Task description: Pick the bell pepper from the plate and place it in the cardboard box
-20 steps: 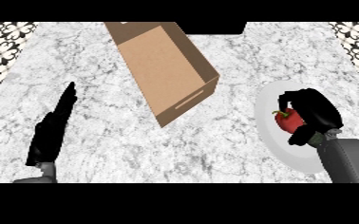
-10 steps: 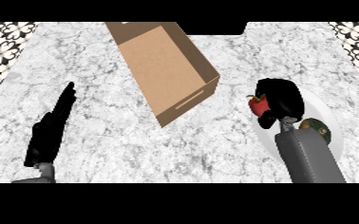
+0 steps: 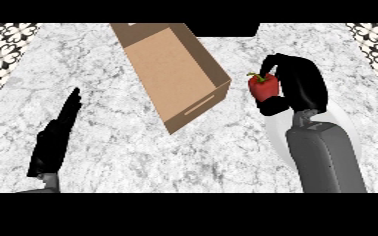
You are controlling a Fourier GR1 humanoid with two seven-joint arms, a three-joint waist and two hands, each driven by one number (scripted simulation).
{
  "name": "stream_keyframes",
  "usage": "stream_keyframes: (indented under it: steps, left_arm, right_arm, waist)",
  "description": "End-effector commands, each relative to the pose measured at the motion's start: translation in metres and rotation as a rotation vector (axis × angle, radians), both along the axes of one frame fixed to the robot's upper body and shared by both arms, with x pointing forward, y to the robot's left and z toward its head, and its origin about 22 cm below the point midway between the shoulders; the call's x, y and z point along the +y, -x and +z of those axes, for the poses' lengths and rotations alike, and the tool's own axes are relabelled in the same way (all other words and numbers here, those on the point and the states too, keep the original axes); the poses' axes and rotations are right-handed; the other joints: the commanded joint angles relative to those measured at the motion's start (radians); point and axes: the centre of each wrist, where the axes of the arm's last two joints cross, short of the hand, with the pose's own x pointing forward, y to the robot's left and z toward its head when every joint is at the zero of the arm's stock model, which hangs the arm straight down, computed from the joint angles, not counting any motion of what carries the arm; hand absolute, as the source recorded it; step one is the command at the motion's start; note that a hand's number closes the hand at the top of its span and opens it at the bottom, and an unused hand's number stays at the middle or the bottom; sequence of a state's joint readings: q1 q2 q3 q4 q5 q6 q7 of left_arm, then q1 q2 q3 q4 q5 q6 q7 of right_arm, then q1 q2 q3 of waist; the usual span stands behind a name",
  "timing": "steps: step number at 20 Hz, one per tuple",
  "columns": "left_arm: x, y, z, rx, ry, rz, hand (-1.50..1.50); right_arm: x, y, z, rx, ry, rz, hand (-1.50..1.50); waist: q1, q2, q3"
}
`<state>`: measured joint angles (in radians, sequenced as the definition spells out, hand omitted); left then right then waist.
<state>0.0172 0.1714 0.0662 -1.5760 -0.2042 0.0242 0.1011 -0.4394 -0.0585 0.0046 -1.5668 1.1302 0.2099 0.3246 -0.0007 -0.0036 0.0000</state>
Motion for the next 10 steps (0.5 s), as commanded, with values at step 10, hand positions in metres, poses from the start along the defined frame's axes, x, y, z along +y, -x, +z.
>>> stream_keyframes:
  steps: [10]
  left_arm:
    - [0.018,-0.011,0.007,-0.012,-0.009,-0.022,0.00]
  right_arm:
    - [0.077,-0.012,0.092,-0.196,-0.271,0.242,1.50]
  waist:
    - [0.016,0.004,0.000]
